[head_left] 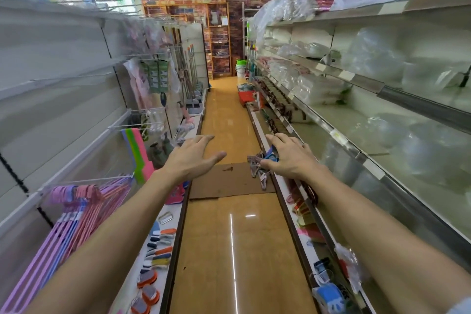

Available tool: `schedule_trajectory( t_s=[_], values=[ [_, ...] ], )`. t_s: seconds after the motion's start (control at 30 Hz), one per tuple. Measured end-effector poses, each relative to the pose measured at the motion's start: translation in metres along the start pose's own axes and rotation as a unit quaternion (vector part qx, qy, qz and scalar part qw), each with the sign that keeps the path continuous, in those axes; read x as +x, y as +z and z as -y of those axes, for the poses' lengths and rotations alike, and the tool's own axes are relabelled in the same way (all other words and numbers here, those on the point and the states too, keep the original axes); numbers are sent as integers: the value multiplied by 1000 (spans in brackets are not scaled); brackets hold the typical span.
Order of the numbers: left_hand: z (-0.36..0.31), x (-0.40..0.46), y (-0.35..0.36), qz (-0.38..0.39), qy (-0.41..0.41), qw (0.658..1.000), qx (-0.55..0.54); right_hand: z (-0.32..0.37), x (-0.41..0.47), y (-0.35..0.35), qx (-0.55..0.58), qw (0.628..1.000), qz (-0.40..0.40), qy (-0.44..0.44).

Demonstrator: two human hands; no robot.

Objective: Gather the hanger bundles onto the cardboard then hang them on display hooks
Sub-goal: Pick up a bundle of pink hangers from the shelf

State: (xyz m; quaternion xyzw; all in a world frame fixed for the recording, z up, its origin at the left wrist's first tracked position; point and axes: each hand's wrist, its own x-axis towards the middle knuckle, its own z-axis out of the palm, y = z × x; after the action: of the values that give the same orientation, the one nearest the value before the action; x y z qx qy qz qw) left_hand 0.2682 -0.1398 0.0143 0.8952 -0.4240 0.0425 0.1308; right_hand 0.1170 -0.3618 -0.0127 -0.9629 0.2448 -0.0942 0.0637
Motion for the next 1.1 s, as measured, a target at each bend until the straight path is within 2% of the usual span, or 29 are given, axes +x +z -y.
schedule_trajectory(
  t_s=[0.33, 0.63, 1.1],
  values=[
    [37, 167, 47, 8, 4, 1000, -13, -46, 164, 39, 16, 1000, 4, 10],
    [44, 340, 69, 3, 3, 1000, -17, -102, 338, 51, 27, 999, 21, 5],
    [125, 534, 130, 21, -6, 999, -43, -128, 546, 110, 9, 998, 59, -6]
  ],
)
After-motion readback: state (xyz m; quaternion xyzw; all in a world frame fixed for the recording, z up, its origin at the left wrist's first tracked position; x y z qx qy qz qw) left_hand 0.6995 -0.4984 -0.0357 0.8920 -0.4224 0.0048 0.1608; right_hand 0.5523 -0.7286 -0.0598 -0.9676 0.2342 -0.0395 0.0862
